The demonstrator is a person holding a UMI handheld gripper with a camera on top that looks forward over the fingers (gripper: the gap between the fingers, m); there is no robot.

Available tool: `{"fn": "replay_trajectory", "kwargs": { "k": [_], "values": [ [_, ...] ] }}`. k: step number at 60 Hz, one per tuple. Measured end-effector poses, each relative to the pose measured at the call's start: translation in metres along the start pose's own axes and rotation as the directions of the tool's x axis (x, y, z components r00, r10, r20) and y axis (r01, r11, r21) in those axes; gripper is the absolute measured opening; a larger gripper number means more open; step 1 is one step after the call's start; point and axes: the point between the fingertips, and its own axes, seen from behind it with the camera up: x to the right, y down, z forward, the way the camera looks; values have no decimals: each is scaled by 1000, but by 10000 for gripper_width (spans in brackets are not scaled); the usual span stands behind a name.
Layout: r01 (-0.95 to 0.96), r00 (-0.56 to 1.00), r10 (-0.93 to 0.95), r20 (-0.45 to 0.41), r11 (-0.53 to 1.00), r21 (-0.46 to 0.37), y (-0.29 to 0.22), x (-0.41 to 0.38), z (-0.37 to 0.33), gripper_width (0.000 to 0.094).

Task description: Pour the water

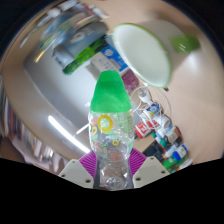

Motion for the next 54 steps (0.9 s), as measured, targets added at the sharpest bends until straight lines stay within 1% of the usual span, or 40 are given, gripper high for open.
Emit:
{"fn": "replay_trajectory", "kwargs": {
  "k": [3, 5, 6, 7, 10, 12, 14, 17, 20, 21, 24, 27, 32, 35, 37, 40, 44, 53, 54],
  "values": [
    [217, 975, -218, -33, 976, -33, 10, -6, -2, 389],
    [370, 927, -372, -39, 928, -56, 16, -19, -5, 390],
    [444, 894, -447, -27, 893, -72, 18, -28, -9, 389],
    [513, 856, -516, -30, 855, -73, 25, -38, -8, 388],
    [705, 707, -707, 10, 703, -88, 37, -74, -13, 390],
    [815, 578, -815, 30, 575, -72, 39, -101, -18, 393],
    [905, 424, -904, 53, 423, -38, 35, -129, -27, 392],
    [983, 181, -983, -4, 181, 29, 25, -167, -31, 392],
    [994, -44, -996, -81, -51, 94, -6, -211, -49, 393],
    [989, -100, -985, -139, -114, 96, -13, -220, -45, 393],
    [951, -266, -930, -253, -297, 91, -53, -246, -60, 392],
    [912, -360, -864, -352, -405, 62, -97, -259, -72, 392],
    [880, -424, -773, -473, -474, -14, -178, -248, -93, 391],
    [869, -457, -713, -532, -487, -94, -230, -225, -105, 391],
    [858, -485, -679, -551, -491, -150, -259, -205, -111, 392],
    [839, -522, -638, -566, -503, -207, -304, -183, -124, 393],
    [844, -525, -626, -576, -468, -261, -335, -152, -133, 391],
    [830, -552, -608, -571, -465, -308, -375, -108, -145, 398],
    [828, -553, -608, -570, -476, -296, -372, -109, -146, 403]
  ]
}}
